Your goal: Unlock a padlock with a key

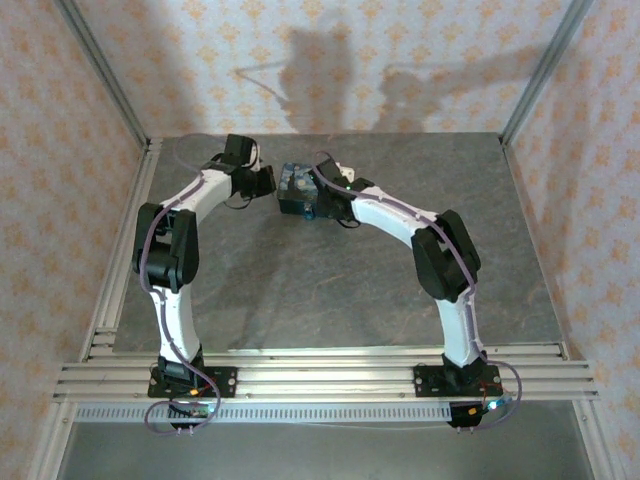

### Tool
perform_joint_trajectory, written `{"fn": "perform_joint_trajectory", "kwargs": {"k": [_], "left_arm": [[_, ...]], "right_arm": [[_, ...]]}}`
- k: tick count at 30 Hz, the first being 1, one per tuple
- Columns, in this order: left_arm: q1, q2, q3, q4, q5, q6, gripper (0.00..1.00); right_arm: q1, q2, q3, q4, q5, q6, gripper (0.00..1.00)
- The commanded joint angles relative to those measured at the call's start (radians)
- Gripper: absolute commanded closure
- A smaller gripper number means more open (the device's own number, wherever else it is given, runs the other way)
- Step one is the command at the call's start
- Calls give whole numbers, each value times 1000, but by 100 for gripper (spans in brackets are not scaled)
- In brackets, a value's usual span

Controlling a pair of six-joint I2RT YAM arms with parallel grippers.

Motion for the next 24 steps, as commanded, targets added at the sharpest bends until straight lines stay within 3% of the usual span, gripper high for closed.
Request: {"fn": "perform_joint_trajectory", "kwargs": {"k": [1, 4, 11, 16, 21, 24], "left_arm": [[18, 20, 59, -32, -34, -2, 100], [21, 37, 96, -73, -68, 33, 100], [20, 138, 195, -104, -42, 40, 100], [-4, 168, 222, -121, -36, 43, 100], [-47, 167, 205, -125, -25, 41, 100], [-84, 148, 179, -121, -21, 41, 100]], "right_arm": [[-7, -38, -54, 33, 117, 25, 49], [-23, -83, -77, 36, 94, 43, 50], [-131, -70, -24, 51, -134, 82, 44], [-180, 50, 131, 3, -268, 45, 42], [-214, 167, 196, 67, -439, 15, 44], [-223, 184, 193, 47, -472, 14, 47]]}}
